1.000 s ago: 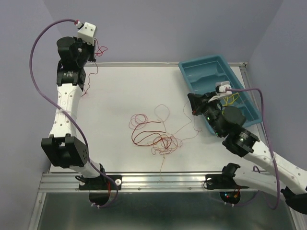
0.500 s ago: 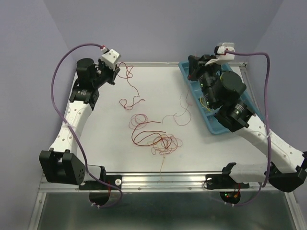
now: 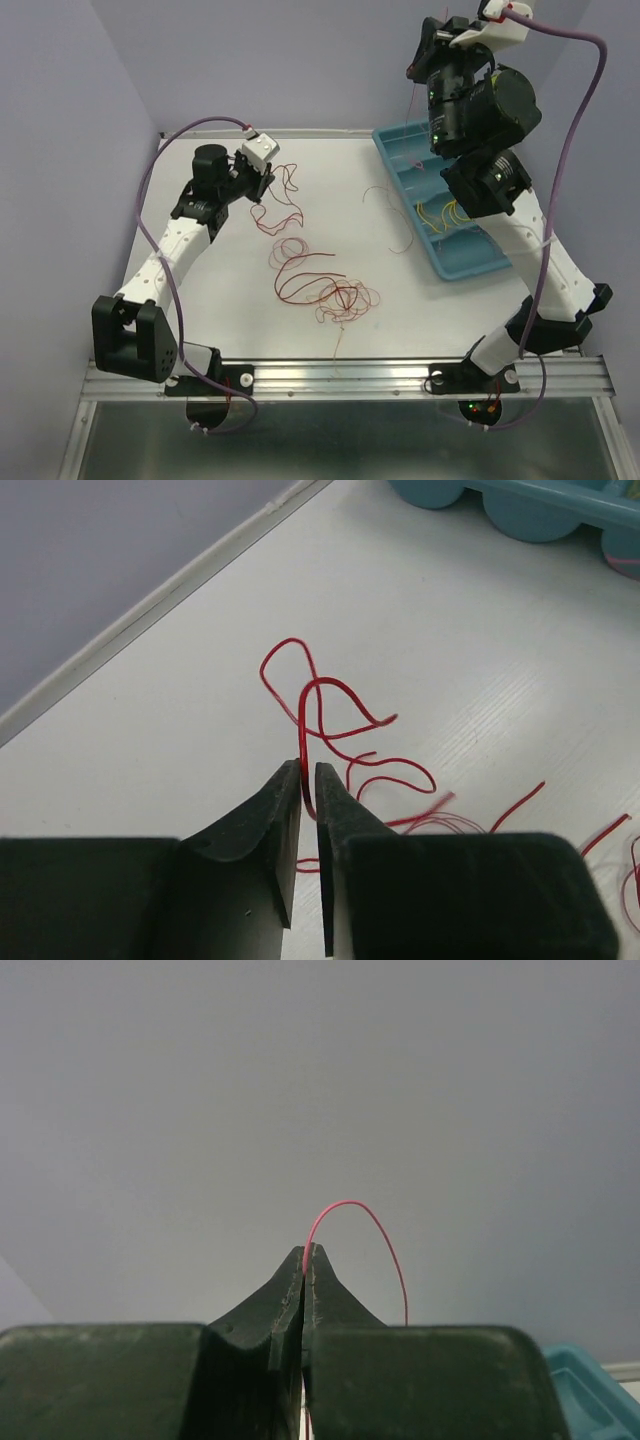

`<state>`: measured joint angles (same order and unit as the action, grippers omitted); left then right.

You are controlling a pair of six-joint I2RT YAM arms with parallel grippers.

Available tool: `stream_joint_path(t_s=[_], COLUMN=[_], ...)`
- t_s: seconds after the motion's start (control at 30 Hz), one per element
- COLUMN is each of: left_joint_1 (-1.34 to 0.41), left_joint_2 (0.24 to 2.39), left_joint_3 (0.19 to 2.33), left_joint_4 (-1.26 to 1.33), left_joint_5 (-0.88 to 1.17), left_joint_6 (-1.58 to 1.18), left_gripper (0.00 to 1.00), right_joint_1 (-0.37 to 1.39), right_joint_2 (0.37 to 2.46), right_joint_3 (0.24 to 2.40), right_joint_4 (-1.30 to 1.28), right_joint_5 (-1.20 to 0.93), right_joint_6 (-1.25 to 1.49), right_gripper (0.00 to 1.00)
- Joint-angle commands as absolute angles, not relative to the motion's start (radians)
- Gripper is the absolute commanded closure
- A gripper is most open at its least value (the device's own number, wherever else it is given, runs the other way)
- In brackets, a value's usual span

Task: Untangle the cables
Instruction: Untie the cable.

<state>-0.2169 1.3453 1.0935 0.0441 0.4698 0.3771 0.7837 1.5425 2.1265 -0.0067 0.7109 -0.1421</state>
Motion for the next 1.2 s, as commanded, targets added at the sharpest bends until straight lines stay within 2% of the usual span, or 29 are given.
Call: stream_joint_path(t_s=[0.0, 0.03, 0.07, 0.13, 0.17, 0.2, 0.27, 0.3, 0.43, 0.53, 0.57, 0.67, 0.8, 1.17], left_joint_1=[-0.229, -0.232, -0.232, -0.233, -0.235, -0.235, -0.242, -0.247, -0.247, -0.229, -0.222, -0.222, -0.278, -0.445], left_joint_2=[1.324, 1.325, 1.328, 1.33, 1.328, 1.324, 1.307, 1.304, 1.339, 1.431, 1.481, 1.543, 1.558, 1.628], left_joint_3=[1.078, 1.074, 1.071, 1.063, 1.055, 1.052, 1.06, 1.068, 1.146, 1.31, 1.412, 1.549, 1.562, 1.513], left_joint_4=[0.127, 0.127, 0.127, 0.127, 0.126, 0.127, 0.126, 0.127, 0.181, 0.169, 0.134, 0.144, 0.343, 0.574], left_joint_5=[0.459, 0.466, 0.474, 0.489, 0.514, 0.523, 0.543, 0.558, 0.686, 0.764, 0.87, 1.064, 1.086, 1.106], left_joint_6=[0.382, 0.382, 0.383, 0.391, 0.399, 0.408, 0.434, 0.443, 0.44, 0.359, 0.316, 0.25, 0.111, 0.026], left_gripper=[0.71, 0.67, 0.57, 0.46, 0.41, 0.28, 0.18, 0.18, 0.07, 0.05, 0.01, 0.01, 0.01, 0.01], right_joint_1=[0.75, 0.73, 0.718, 0.681, 0.667, 0.655, 0.65, 0.65, 0.652, 0.65, 0.65, 0.65, 0.65, 0.652], right_joint_2=[1.645, 1.666, 1.686, 1.729, 1.739, 1.744, 1.737, 1.732, 1.692, 1.649, 1.629, 1.612, 1.608, 1.617], right_joint_3=[2.304, 2.372, 2.403, 2.468, 2.482, 2.487, 2.461, 2.445, 2.355, 2.254, 2.206, 2.154, 2.111, 2.056], right_joint_4=[0.012, 0.012, 0.014, 0.017, 0.018, 0.018, 0.02, 0.021, 0.023, 0.023, 0.025, 0.026, 0.029, 0.061], right_joint_5=[0.715, 0.709, 0.695, 0.678, 0.654, 0.643, 0.597, 0.578, 0.502, 0.402, 0.378, 0.354, 0.316, 0.235], right_joint_6=[-0.245, -0.25, -0.247, -0.236, -0.226, -0.206, -0.169, -0.169, -0.092, -0.058, -0.052, -0.032, -0.011, 0.103], right_gripper=[0.99, 0.99, 0.99, 0.99, 0.99, 0.99, 0.99, 0.99, 0.99, 0.99, 0.99, 0.99, 0.99, 1.0])
